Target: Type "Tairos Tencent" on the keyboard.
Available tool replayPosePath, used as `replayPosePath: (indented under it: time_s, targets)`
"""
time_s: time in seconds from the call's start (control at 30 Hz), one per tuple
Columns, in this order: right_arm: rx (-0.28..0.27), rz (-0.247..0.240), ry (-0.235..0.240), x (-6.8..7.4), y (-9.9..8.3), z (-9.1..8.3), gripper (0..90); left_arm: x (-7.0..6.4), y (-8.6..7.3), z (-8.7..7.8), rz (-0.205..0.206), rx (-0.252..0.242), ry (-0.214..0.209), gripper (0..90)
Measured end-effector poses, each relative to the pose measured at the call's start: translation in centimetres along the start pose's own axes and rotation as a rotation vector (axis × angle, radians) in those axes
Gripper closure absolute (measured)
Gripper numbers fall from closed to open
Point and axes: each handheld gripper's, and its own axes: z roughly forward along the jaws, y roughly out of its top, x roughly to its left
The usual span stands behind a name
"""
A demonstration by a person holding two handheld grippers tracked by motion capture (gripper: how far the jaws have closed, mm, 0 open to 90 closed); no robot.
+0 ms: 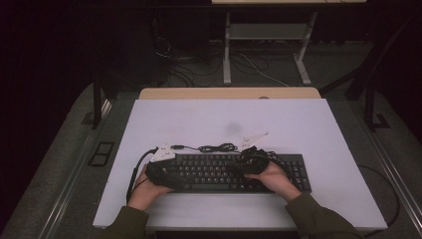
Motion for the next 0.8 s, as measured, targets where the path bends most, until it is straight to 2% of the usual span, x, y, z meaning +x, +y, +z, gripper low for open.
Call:
replayPosePath:
  time_s: [0.17, 0.57, 0.8]
  targets:
    - [0.019, -0.012, -0.008, 0.09, -0.07, 0.18, 89.5, -0.03, 0.0, 0.02, -0.002, 0.0, 0.0, 0.0]
    - [0.018, -0.015, -0.009, 0.1, -0.04, 0.15, 89.4, 0.0, 0.01, -0.02, 0.0, 0.001, 0.001, 0.0]
    - [-0.005, -0.006, -0.007, 0.02, 0.03, -0.28, 88.2, -0.04, -0.01, 0.02, 0.001, 0.001, 0.002, 0.0]
